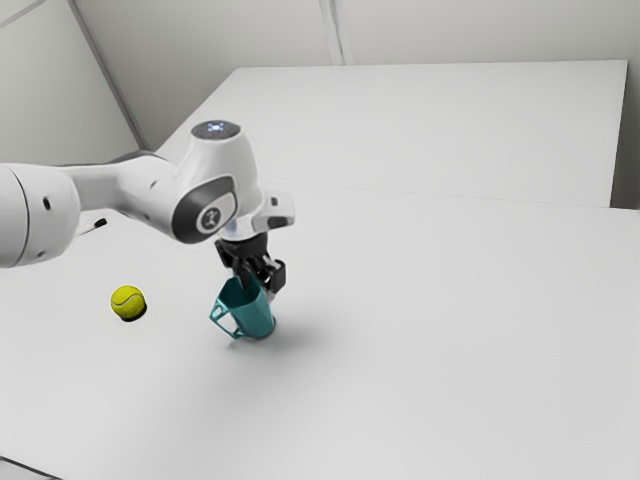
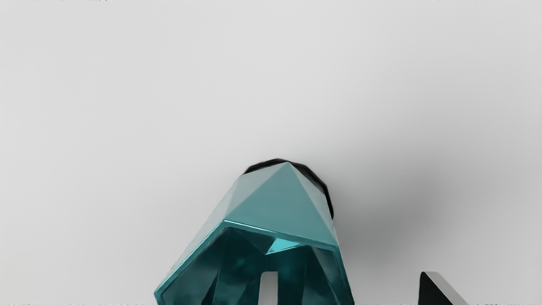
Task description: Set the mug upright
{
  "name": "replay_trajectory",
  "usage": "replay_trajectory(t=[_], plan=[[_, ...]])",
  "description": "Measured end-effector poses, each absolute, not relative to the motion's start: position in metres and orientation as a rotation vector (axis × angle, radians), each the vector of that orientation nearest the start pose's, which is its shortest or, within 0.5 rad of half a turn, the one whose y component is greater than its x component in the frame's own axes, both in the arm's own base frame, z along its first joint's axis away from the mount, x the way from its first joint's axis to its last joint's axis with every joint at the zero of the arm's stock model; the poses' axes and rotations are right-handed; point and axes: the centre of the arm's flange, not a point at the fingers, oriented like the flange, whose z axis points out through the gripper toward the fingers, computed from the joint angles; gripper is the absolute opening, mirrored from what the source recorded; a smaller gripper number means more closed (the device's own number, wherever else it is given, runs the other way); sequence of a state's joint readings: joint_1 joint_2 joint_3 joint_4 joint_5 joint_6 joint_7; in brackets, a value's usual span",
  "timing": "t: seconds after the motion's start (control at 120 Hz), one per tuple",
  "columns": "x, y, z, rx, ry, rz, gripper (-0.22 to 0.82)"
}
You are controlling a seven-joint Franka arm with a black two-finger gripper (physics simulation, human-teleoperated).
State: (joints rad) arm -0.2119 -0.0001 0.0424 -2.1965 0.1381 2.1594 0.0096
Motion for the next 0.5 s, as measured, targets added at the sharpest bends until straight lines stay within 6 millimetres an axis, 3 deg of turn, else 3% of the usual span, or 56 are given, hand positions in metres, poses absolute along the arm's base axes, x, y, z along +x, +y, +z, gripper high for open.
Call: replay_trajectory(t=[0.1,0.267,0.5], plan=[[0.528,-0.085,0.406,-3.025,0.357,-0.012,0.38],[0.578,-0.09,0.476,-3.072,0.299,-0.11,0.49],[0.602,-0.037,0.569,-3.108,0.201,-0.171,0.57]])
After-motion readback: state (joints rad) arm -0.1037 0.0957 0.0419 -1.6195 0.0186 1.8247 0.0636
